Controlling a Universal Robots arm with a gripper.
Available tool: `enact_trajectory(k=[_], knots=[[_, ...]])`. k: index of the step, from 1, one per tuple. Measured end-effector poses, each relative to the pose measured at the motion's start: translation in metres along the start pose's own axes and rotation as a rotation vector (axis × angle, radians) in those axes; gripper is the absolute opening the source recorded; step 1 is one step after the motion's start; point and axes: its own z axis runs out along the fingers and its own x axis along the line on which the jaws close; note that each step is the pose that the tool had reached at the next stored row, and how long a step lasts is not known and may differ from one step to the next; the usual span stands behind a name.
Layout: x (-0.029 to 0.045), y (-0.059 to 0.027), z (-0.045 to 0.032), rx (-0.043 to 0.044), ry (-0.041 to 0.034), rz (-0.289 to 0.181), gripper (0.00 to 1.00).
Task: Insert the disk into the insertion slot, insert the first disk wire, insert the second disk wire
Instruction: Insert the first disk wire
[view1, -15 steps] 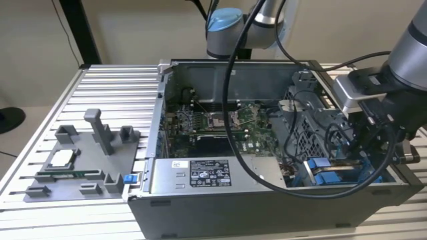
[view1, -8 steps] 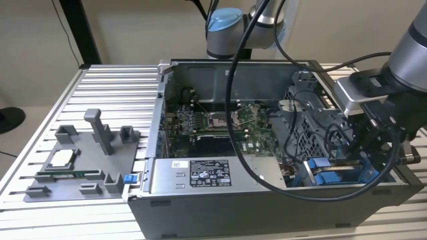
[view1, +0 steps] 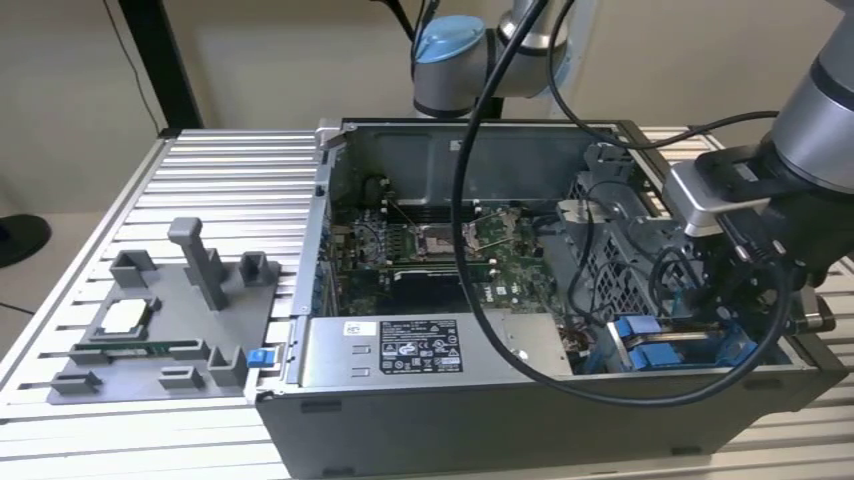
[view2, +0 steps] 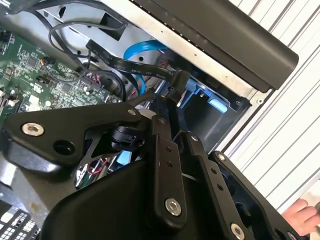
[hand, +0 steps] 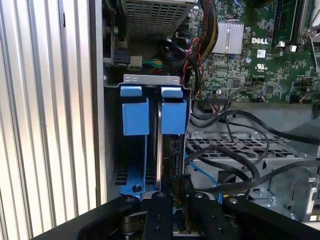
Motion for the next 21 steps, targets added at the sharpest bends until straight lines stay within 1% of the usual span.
enact_trajectory(k=[6, 15, 21], knots=[[-0.0013, 0.0001, 0.0011, 0.0002, 0.0004, 0.001, 0.0], [-0.0013, 0.0004, 0.0031, 0.0037, 0.004, 0.03, 0.0], [-0.0029, 0.0005, 0.0038, 0.0048, 0.0054, 0.039, 0.0]])
